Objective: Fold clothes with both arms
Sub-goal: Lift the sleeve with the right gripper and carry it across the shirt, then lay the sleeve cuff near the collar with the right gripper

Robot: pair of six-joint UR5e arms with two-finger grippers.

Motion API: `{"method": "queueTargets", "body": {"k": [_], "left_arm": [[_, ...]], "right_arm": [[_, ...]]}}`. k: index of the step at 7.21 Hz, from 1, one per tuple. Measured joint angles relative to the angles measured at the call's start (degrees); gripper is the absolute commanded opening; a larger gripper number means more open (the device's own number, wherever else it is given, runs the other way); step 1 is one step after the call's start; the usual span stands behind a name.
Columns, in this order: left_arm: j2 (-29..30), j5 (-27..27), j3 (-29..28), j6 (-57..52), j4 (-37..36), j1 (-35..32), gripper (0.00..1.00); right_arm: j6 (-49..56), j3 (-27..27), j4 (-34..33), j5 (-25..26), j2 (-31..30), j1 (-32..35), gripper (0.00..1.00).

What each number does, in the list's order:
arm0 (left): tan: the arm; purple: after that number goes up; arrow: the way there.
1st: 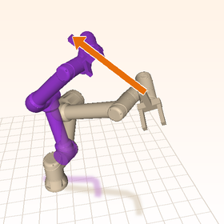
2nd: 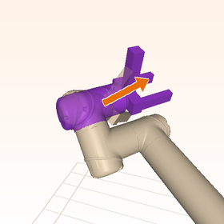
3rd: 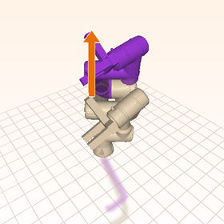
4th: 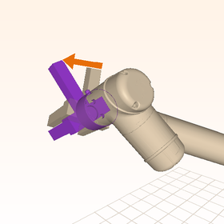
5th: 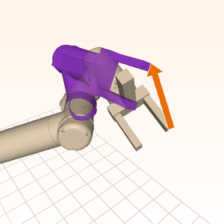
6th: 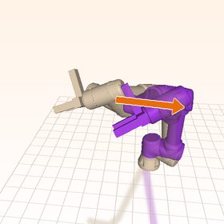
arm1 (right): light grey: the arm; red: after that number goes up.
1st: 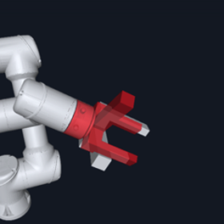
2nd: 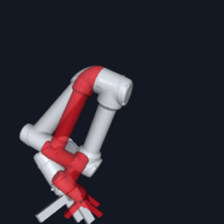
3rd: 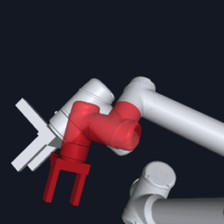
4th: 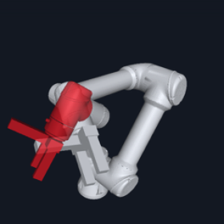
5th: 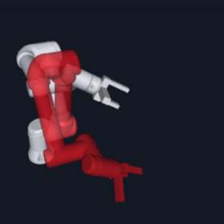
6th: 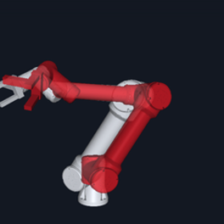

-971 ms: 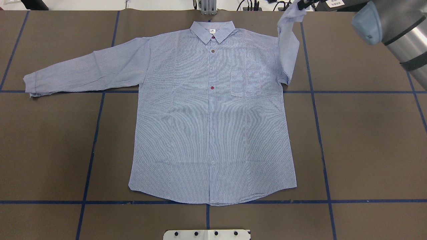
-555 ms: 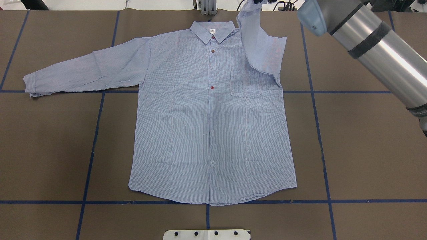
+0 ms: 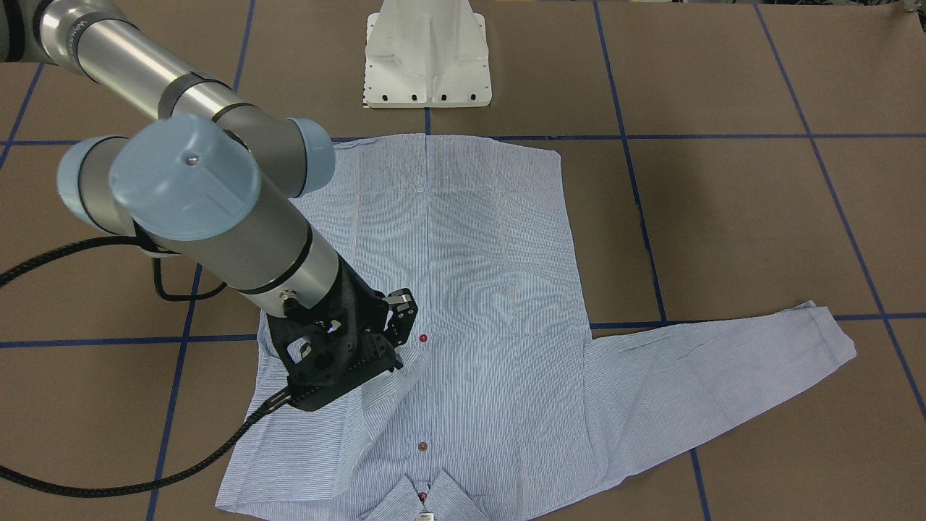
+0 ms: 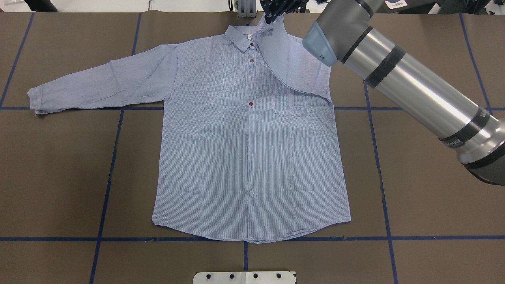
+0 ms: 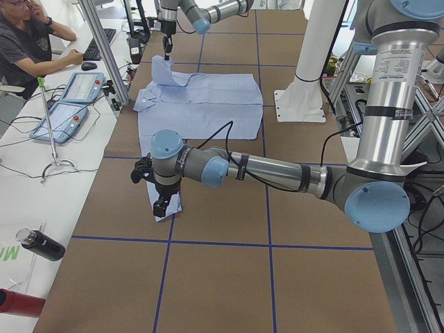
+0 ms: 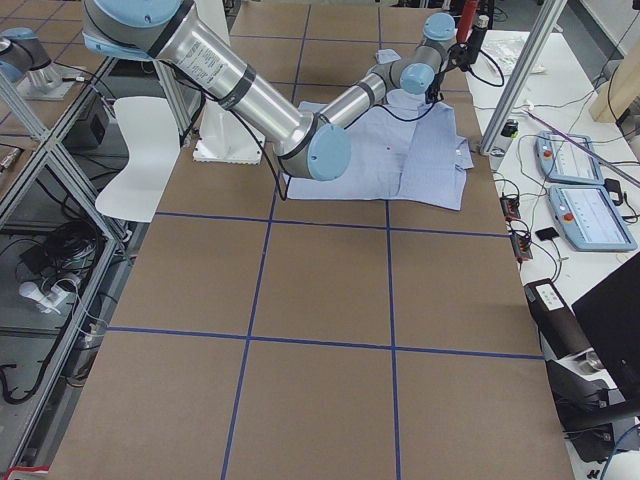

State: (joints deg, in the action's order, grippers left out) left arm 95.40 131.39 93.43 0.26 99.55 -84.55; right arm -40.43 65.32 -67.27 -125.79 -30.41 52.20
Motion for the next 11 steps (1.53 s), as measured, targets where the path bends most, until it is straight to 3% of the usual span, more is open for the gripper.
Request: {"method": "queueTargets", "body": {"k": [3,4,5,8,11], "left_arm": [[0.1,0.0,-0.1,-0.1,0.0,0.0,0.99],[0.1,0.0,-0.1,-0.1,-0.1,0.0,0.99],[0.1,0.0,-0.1,0.0,-0.1,0.0,0.99],[0.1,0.0,-0.2,0.0,-0.1,0.0,0.99],[0.3,0.0,-0.4,0.1,-0.1,0.0,0.99]], "right_arm": [[0.0,-12.3,6.6,11.6,5.5,-7.4,0.00],[-0.1,-14.7,7.9,16.0,6.6,-9.7,0.20],[-0.1,-16.7,9.3,19.9,7.4,-11.9,0.98],[-0.2,-21.0,10.8,28.7,10.8,-15.6,0.99],[-0.2,-22.7,10.8,30.3,11.4,-15.9,0.99]]}}
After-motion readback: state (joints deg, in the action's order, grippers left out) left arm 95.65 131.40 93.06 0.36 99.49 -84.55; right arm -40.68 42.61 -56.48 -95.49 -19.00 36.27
